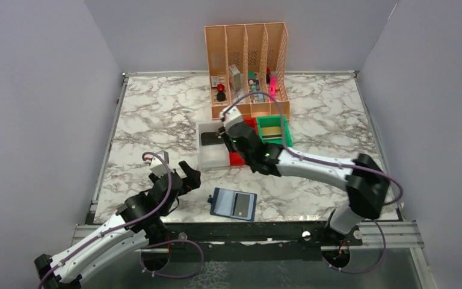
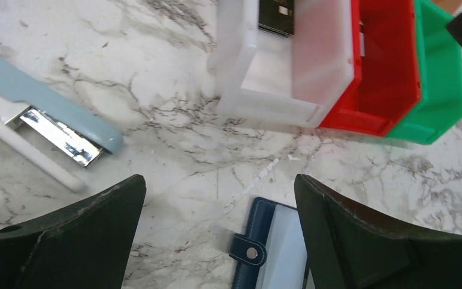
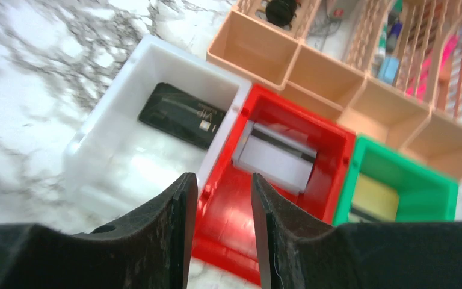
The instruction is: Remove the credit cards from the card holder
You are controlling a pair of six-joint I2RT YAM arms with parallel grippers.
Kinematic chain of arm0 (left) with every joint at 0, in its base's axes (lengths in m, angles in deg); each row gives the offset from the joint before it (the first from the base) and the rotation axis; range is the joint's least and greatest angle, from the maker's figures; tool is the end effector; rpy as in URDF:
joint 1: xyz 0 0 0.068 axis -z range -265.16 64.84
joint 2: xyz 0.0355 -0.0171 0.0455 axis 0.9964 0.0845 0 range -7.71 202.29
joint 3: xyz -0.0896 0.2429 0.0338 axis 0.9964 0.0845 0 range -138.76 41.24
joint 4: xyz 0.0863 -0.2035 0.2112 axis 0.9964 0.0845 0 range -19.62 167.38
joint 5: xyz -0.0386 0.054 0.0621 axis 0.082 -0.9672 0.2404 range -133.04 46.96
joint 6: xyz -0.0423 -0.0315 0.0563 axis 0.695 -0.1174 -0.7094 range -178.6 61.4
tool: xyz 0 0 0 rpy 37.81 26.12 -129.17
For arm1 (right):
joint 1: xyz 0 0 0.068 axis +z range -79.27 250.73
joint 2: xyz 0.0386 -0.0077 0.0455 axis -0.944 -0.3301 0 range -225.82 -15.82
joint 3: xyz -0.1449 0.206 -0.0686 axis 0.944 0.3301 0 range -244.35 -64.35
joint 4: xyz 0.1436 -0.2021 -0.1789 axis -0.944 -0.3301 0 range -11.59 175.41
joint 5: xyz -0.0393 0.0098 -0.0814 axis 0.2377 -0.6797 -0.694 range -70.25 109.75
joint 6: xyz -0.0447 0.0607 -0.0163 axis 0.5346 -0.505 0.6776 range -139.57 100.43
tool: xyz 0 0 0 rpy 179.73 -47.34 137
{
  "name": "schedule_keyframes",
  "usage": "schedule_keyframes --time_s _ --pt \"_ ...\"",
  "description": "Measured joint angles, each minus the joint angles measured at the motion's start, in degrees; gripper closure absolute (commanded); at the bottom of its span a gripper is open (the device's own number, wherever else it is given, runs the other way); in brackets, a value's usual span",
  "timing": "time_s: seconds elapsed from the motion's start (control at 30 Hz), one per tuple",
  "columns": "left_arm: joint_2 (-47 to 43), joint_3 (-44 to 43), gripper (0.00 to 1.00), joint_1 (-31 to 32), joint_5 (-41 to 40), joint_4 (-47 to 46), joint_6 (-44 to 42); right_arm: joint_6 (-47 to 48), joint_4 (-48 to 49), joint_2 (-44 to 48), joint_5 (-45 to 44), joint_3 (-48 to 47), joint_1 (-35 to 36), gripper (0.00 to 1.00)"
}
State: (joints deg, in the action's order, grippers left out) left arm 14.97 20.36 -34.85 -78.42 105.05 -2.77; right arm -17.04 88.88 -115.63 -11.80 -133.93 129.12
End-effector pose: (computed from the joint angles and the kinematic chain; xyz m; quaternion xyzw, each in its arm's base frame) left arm 0.1466 -0.1170 0.1856 -0.1777 0.8430 -0.1800 0.4747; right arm 0.2709 0.3749 0.2080 -0.2926 0.7786 0.0318 0.5542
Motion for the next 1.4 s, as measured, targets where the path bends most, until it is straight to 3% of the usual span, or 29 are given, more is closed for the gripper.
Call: schedule_keyframes --time_s 0.2,0.5,0.8,1.4 --pt "0.0 0.1 0.15 0.0 11.1 -9.8 -10.2 -23.3 -1.4 23.8 6.9 20.3 -0.3 0.53" --pt "12.7 1.1 0.32 0.0 31.3 -26.7 -15.6 -45.4 -3.5 28.9 25.0 39.5 -0.3 0.58" --pt "28.5 0.1 0.46 1.2 43.6 -33.8 -17.3 -53.1 3.4 36.0 34.2 47.4 -0.3 0.59" --pt "38.9 -2.5 0.55 5.6 47.9 -37.2 -18.5 -56.6 13.0 35.9 41.1 54.1 -0.3 0.68"
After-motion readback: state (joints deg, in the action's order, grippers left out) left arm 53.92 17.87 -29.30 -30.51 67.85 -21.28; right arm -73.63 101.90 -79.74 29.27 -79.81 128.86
